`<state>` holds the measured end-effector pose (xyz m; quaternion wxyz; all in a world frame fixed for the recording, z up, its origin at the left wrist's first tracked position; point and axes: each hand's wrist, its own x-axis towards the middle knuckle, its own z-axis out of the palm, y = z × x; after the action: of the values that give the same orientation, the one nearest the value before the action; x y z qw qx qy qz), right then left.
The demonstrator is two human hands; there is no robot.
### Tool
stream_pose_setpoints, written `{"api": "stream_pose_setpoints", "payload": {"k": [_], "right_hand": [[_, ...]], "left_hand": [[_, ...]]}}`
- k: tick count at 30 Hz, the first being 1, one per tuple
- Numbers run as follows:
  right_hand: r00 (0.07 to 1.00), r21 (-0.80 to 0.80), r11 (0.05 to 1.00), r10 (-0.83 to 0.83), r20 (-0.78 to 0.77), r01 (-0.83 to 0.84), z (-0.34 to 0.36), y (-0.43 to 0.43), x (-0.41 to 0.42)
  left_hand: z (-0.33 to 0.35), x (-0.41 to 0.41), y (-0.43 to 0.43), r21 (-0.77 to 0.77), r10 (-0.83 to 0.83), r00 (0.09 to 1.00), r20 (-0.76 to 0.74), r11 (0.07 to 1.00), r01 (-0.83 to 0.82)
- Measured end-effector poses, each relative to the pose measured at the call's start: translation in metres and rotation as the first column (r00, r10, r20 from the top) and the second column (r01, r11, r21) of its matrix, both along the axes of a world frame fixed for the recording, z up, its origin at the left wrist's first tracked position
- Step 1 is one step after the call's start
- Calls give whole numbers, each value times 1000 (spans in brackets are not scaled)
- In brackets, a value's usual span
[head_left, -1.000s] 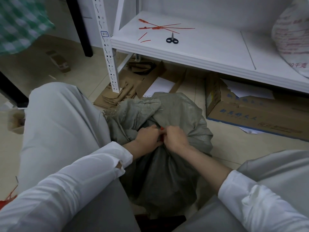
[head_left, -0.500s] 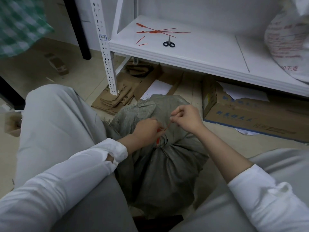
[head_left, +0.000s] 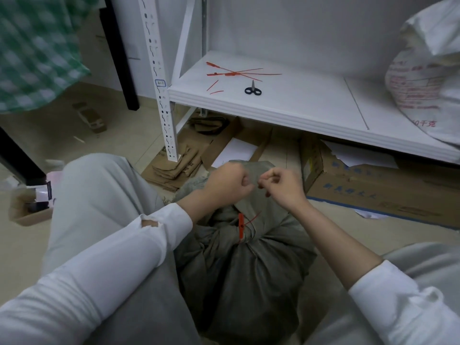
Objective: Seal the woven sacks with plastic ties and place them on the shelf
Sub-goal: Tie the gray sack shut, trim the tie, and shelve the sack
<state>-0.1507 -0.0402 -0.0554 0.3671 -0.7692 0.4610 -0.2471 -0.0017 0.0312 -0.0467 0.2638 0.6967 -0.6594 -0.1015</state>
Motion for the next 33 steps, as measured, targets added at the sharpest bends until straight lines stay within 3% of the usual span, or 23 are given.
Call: {"api": "stream_pose_setpoints", "payload": {"k": [11, 23, 28, 33], "right_hand": [[995, -145, 987, -83, -51, 75, 44, -68, 78], [911, -373, 927, -191, -364, 45, 67, -184, 172], [847, -323, 946, -160, -508, -15, 51, -234, 205], [795, -269, 963, -159, -585, -5, 41, -263, 228]], "left_hand": [[56, 67, -63, -32, 92, 989, -114, 995, -96], [94, 124, -126, -95, 50, 995, -85, 994, -58], [110, 136, -137, -118, 73, 967, -244, 987, -105], [110, 147, -140, -89, 85, 956, -282, 989, -115]]}}
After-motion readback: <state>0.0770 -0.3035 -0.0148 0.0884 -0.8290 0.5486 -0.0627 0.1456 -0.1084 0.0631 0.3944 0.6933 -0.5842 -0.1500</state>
